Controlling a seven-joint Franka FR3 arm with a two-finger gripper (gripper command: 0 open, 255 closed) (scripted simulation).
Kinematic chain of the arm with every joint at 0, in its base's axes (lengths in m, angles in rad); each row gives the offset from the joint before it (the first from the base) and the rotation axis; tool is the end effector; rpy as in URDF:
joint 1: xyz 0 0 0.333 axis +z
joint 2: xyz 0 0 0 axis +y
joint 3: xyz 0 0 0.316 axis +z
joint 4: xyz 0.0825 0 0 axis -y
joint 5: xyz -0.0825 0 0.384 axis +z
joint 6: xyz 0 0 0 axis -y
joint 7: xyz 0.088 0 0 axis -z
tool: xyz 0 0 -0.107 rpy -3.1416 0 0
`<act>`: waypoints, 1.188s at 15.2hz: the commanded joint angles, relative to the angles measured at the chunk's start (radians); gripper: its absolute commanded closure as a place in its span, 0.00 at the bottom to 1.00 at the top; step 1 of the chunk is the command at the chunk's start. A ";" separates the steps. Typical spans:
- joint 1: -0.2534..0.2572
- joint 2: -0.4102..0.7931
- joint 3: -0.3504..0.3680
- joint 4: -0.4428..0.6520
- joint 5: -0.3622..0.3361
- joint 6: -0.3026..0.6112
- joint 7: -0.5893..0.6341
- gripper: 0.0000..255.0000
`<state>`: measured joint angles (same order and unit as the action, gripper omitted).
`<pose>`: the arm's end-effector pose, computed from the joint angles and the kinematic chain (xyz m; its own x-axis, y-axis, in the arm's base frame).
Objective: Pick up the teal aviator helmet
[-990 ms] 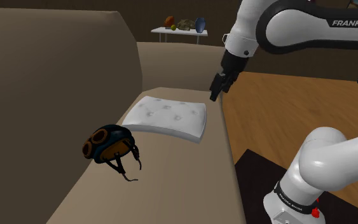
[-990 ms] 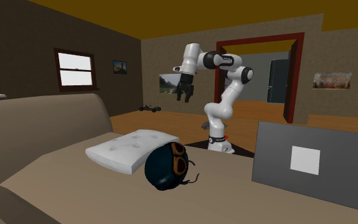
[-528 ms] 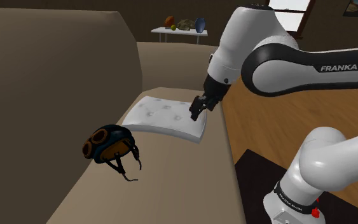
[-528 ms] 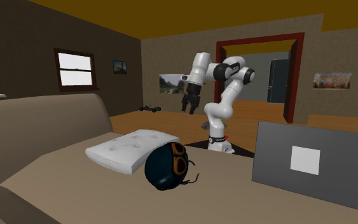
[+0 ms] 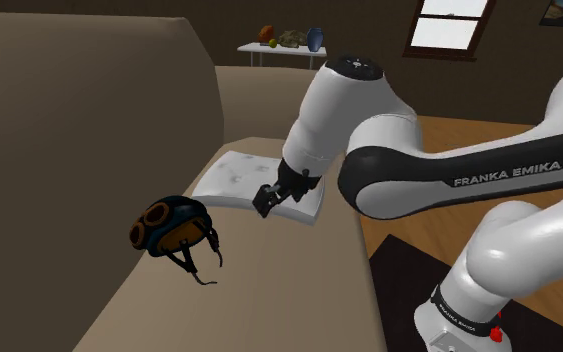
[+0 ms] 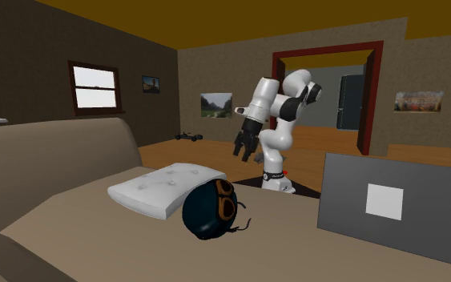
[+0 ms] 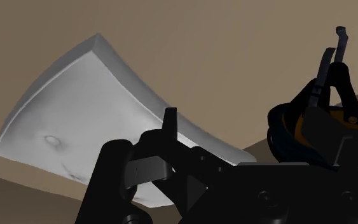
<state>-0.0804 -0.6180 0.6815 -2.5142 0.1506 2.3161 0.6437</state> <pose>0.3383 0.2531 0.4741 0.9082 -0.1525 0.3898 -0.1658 -0.9862 0.0006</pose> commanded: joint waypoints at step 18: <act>-0.927 0.229 1.055 0.258 -0.328 0.297 0.640 0.00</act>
<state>-1.0005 -0.3843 1.7264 -2.2484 -0.1796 2.6017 1.2797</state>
